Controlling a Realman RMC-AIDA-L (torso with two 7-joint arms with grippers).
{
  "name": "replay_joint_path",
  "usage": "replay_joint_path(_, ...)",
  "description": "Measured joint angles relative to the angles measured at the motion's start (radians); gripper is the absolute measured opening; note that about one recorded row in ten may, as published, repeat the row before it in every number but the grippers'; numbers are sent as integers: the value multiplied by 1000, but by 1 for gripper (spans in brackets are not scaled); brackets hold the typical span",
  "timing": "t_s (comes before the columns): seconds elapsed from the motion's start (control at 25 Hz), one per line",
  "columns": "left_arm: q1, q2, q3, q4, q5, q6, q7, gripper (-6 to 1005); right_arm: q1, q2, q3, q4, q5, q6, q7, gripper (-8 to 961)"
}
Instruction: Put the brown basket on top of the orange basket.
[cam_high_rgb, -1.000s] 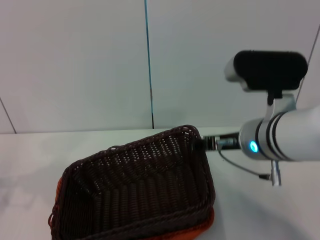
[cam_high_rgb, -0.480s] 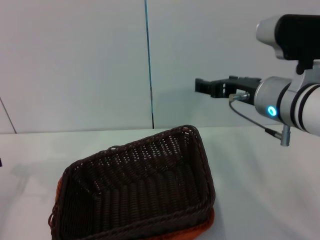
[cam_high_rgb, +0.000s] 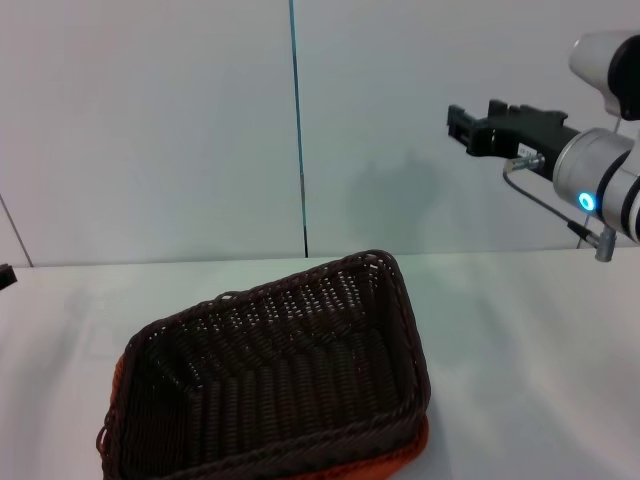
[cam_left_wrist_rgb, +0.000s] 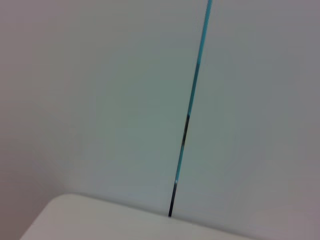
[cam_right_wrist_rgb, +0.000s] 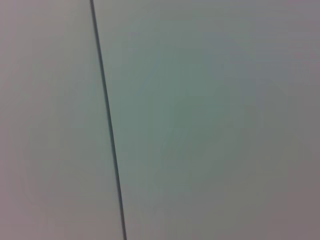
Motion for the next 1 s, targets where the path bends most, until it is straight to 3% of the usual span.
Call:
replay_joint_path(0.24, 19, -52, -22, -51, -6, 67, 0, 908, -4, -35, 1, -68, -1, -137, -21, 517)
replay_joint_path(0.56, 70, -115, -27, -119, -6, 165, -4, 908, -83, -76, 19, -179, -2, -485, -23, 85)
replay_joint_path(0.6, 82, -127, -27, -129, -6, 191, -5, 908, -100, -88, 22, -203, -2, -551, -23, 81)
replay_joint_path(0.76, 106, -149, -27, -156, -7, 236, -8, 909, -123, -98, 29, -251, -2, -675, -23, 65)
replay_joint_path(0.88, 113, -155, -27, -163, -8, 248, -9, 909, -143, -98, 44, -280, -2, -732, -23, 65)
replay_joint_path(1.0, 114, -157, -27, -164, -8, 251, -9, 909, -158, -111, 45, -301, -2, -738, -23, 66)
